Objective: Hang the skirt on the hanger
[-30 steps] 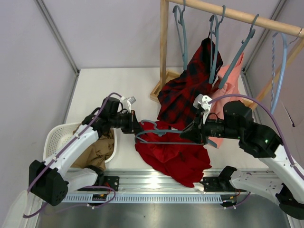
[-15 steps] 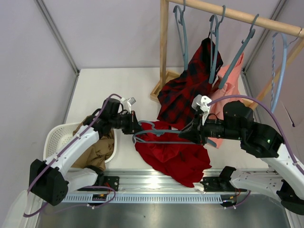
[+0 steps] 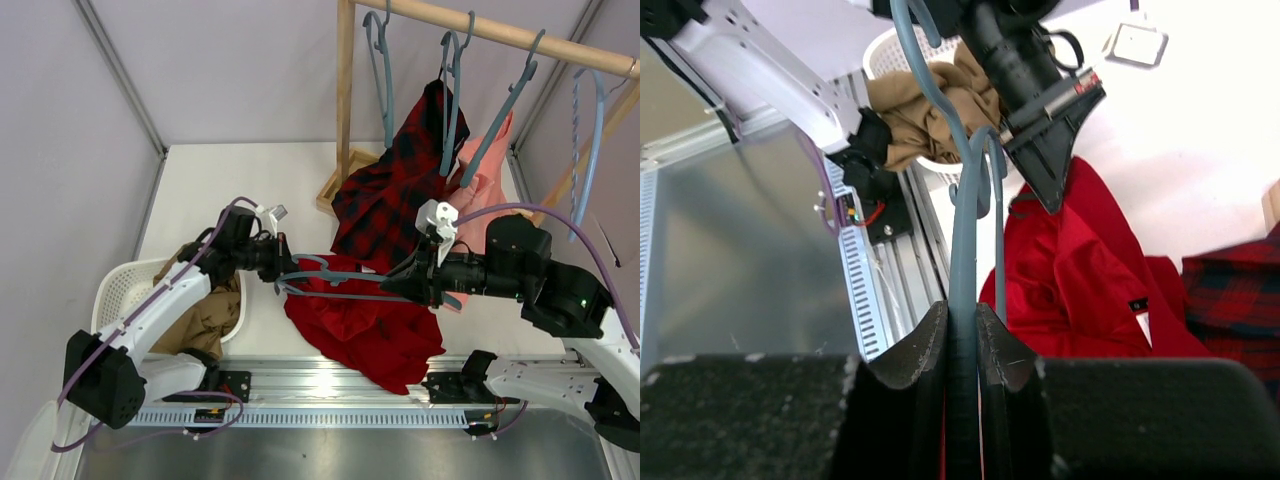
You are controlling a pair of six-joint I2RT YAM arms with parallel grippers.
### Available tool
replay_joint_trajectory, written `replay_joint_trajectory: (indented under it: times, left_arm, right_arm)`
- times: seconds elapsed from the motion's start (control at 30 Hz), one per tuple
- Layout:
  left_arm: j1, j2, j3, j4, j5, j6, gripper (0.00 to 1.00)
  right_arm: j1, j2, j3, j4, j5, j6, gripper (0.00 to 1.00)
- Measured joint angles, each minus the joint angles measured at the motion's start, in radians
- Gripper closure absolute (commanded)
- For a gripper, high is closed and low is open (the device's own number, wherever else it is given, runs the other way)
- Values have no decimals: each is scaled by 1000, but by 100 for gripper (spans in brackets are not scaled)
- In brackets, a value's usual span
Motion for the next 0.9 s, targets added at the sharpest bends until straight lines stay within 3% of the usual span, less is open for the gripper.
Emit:
replay_joint_trajectory:
  times: [0.9]
  left_arm:
    - [0,3,0,0,2,-7,100]
  right_arm:
    - [8,21,14,-48,44,-52,100]
